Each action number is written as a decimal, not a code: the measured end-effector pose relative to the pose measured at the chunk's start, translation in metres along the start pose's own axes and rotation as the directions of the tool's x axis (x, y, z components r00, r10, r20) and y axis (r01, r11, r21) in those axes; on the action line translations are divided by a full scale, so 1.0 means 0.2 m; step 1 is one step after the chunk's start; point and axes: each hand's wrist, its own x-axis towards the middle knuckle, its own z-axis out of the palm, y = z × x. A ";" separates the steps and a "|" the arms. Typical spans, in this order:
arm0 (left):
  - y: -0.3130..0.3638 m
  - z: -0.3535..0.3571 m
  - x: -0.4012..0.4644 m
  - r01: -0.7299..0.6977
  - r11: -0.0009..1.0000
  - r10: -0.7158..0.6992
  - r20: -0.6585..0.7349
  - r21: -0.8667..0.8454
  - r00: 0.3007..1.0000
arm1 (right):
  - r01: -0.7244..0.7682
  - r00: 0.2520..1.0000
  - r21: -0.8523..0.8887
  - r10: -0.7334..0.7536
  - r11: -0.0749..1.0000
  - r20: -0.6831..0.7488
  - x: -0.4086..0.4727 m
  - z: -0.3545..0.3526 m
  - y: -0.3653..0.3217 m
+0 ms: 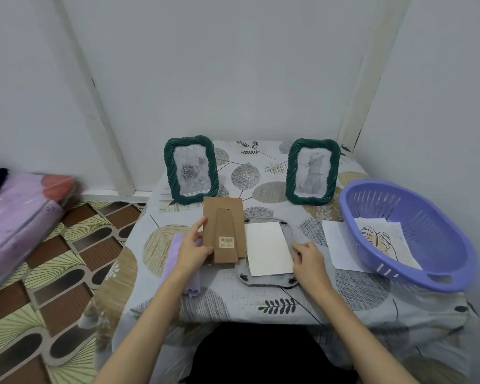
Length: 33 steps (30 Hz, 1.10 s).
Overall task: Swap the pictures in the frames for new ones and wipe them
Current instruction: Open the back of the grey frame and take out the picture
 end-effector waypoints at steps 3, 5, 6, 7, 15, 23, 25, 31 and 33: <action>0.01 -0.07 0.02 0.019 0.999 -0.018 -0.013 0.031 1.000 | -0.002 1.000 -0.022 0.002 1.000 -0.014 0.01 -0.02 0.03; 0.02 -0.13 0.02 0.029 0.997 -0.029 0.005 0.077 1.000 | 0.002 0.999 -0.019 -0.002 1.000 -0.038 0.02 -0.04 0.05; 0.03 -0.15 0.01 0.039 0.994 -0.042 0.027 0.101 0.999 | 0.004 0.999 -0.021 -0.005 1.000 -0.046 0.02 -0.05 0.06; 0.03 -0.17 0.00 0.048 0.991 -0.055 0.055 0.126 0.997 | 0.006 0.999 -0.024 -0.007 1.000 -0.047 0.02 -0.06 0.07; 0.03 -0.13 0.03 -0.086 0.521 -0.070 0.143 0.849 0.987 | -0.007 0.999 -0.030 0.006 1.000 -0.048 0.02 -0.05 0.07; -0.08 -0.03 0.01 -0.141 0.403 -0.034 0.169 0.904 0.985 | 0.012 0.999 -0.014 -0.013 1.000 -0.033 0.00 -0.05 0.06; -0.09 -0.03 0.00 -0.166 0.367 -0.035 0.192 0.915 0.981 | 0.020 1.000 -0.015 -0.020 1.000 -0.014 -0.01 -0.06 0.06; -0.04 0.02 0.01 -0.246 0.500 0.198 0.167 0.830 0.966 | 0.009 1.000 0.006 -0.009 1.000 0.026 -0.01 -0.07 0.04; -0.02 0.10 -0.01 -0.327 0.583 0.308 0.171 0.744 0.936 | -0.004 0.999 0.023 0.003 1.000 0.040 -0.02 -0.07 0.04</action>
